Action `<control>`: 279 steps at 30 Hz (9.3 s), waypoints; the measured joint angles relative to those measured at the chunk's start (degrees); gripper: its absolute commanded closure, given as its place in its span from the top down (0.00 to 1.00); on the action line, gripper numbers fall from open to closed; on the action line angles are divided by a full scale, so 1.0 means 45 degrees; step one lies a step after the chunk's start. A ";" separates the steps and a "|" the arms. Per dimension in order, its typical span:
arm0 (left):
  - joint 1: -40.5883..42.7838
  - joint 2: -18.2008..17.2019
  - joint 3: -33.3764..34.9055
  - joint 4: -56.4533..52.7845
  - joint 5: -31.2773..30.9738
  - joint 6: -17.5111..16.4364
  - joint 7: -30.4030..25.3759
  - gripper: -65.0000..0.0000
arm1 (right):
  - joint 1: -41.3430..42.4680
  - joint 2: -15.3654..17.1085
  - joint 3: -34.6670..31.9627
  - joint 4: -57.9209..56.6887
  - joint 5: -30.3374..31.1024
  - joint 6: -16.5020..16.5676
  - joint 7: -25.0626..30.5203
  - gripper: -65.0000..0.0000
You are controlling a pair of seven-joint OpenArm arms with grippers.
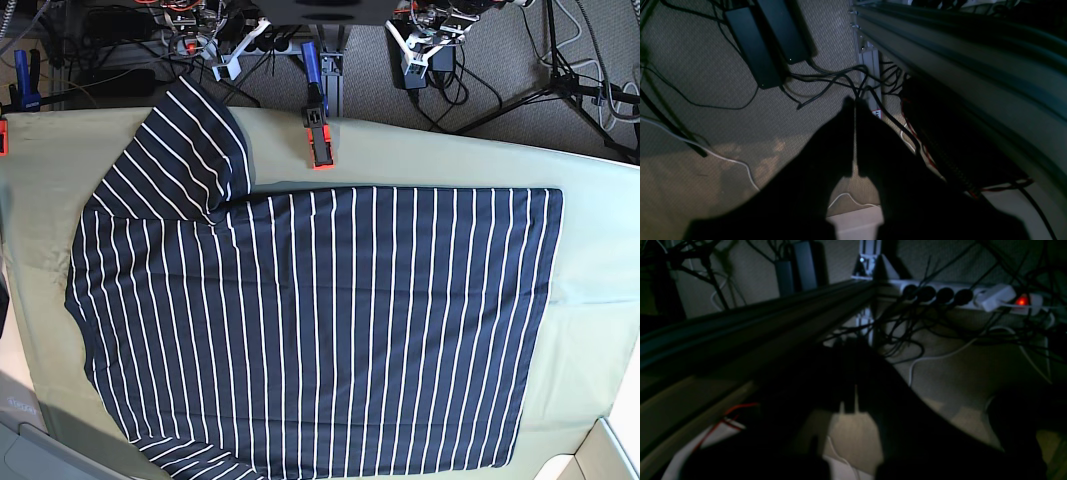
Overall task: Fold the T-shirt properly
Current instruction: 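Move both grippers from rest toward the striped shirt's shoulder corners, then grasp the shirt's shoulder edges with the right and left grippers, then lift the shoulder edge with both grippers and fold it over toward the hem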
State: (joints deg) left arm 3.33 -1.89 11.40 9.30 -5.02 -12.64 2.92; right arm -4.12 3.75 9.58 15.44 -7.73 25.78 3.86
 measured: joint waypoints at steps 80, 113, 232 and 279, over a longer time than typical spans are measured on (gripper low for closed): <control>1.1861 -0.2540 -0.5027 1.9861 -0.5095 -0.5829 0.1637 0.38 | -0.6407 0.4274 0.3983 1.6820 1.1108 -0.0194 -0.6407 0.42; 1.1992 -0.3954 -0.8238 2.2241 -0.8568 -0.5833 0.3721 0.46 | -0.5887 0.1457 0.1928 1.6320 1.0841 -0.0214 -0.5921 0.00; 0.0792 -0.7344 -0.6285 1.5154 -0.9471 -0.5872 0.5654 0.00 | -0.1841 0.4828 0.2652 1.8685 1.0409 0.0015 -1.0452 0.00; -0.4532 -0.7082 -0.2429 1.0006 -0.7325 -0.5867 0.3891 0.00 | 0.7145 0.5051 -0.2550 1.1123 0.8573 0.0024 -1.1060 0.00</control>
State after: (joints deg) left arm -17.06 -33.76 0.47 54.33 -37.98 -39.05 20.43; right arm 28.03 26.48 -1.89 65.49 30.85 25.89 -45.91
